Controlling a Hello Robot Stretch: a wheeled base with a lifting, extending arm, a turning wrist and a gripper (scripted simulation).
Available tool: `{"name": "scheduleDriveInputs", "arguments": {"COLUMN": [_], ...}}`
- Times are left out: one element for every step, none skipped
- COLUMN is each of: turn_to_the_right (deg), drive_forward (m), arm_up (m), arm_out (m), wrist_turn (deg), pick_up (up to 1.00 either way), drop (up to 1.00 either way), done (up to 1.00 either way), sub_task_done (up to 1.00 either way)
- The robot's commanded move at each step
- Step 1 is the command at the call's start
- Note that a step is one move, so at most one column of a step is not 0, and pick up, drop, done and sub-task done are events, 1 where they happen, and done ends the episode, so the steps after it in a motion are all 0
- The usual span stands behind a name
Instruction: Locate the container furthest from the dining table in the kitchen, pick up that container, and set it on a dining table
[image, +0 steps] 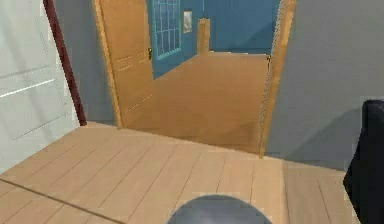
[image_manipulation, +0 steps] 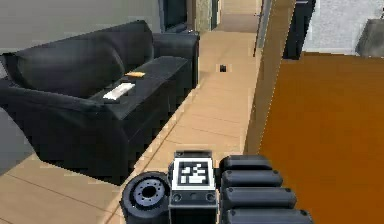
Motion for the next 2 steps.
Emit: {"name": "scheduleDriveInputs", "arguments": {"turn_to_the_right": [0.0,-3.0], "drive_forward": [1.00,0.00], "arm_up": [0.00,0.00], "arm_out": [0.00,0.00], "wrist_turn": [0.0,0.0], "pick_up": [0.00,0.00], "drop": [0.00,0.00], "done": [0.00,0.00], "sub_task_done": [0.00,0.00]}}
